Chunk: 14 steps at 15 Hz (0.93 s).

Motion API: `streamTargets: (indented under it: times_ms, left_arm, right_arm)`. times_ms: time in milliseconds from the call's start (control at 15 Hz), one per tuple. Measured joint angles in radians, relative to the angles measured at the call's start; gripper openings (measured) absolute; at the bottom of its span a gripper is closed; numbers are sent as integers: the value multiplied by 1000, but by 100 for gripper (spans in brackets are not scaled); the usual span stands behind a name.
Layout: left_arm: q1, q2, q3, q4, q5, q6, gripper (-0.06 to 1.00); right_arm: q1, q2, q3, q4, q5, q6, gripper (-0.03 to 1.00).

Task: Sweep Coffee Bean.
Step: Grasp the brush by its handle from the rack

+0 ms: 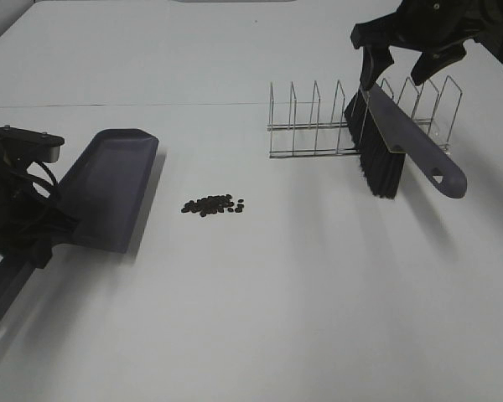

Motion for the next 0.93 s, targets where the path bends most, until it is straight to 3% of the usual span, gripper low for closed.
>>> streamTargets:
  times_ms: [467, 667, 933]
  left_arm:
    - [0, 0, 0, 0, 0, 0, 33]
    - [0, 0, 0, -19, -1, 0, 33]
    - [0, 0, 0, -31, -7, 0, 33]
  right_arm:
    - [0, 120, -2, -33, -90, 8, 70]
    - [0, 169, -2, -97, -92, 48, 70]
    - [0, 190, -2, -100, -75, 55, 70]
